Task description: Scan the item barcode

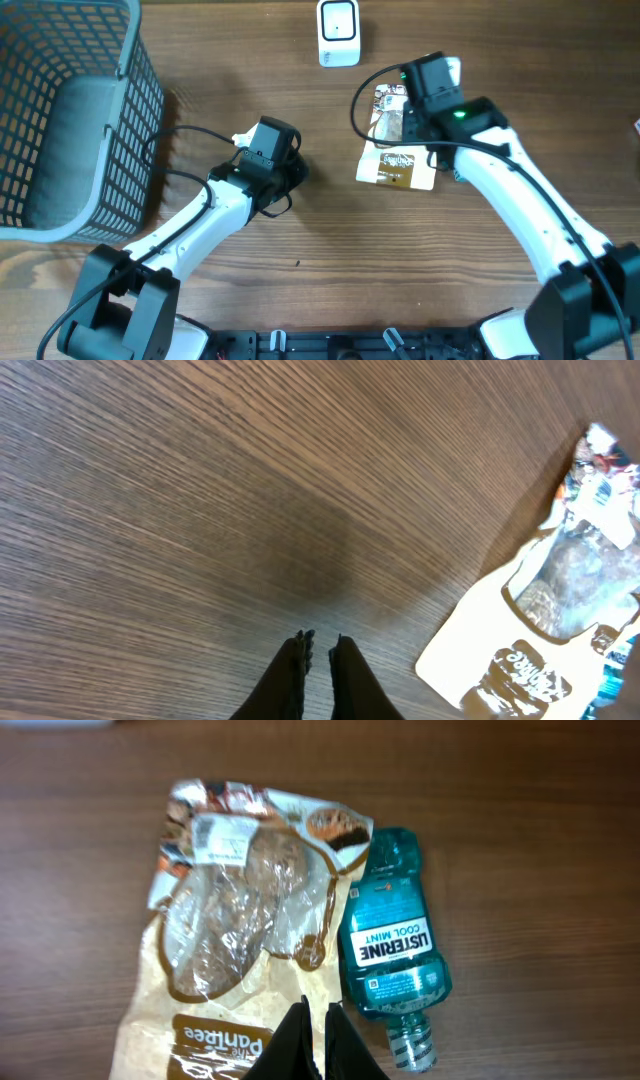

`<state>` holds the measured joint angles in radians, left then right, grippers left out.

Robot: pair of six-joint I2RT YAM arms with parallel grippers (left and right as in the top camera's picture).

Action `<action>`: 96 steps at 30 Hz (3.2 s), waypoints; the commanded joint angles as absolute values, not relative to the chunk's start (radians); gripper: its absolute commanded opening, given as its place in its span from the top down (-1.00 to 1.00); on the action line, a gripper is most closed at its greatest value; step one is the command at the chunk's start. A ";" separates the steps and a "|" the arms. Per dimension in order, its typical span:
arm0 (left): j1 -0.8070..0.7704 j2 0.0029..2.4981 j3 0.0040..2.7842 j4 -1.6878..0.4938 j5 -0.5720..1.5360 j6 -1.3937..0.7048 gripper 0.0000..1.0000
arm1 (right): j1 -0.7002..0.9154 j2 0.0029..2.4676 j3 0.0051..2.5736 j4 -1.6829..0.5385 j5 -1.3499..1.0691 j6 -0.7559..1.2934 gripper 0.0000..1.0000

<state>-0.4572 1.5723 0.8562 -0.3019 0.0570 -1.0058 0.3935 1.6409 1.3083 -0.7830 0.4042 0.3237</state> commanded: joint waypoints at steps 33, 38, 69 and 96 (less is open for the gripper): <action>-0.455 1.601 0.869 -0.271 0.079 -0.973 -0.25 | 0.312 1.941 1.330 -0.844 -0.458 0.183 -0.99; -0.456 1.712 0.869 -0.142 0.281 -0.972 -0.31 | 0.262 1.941 1.330 -0.861 -0.571 0.124 -0.99; -0.513 1.882 0.869 -0.121 0.133 -1.165 0.92 | 0.205 2.073 1.175 -0.477 -0.836 0.191 -1.00; -0.414 1.564 0.872 -0.256 0.181 -0.991 -0.04 | 0.372 1.611 1.362 -0.697 0.423 0.287 0.90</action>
<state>-0.4503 1.5860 0.8764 -0.2180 0.1905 -1.0519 0.3244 1.6184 1.3487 -0.7166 0.1448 0.3073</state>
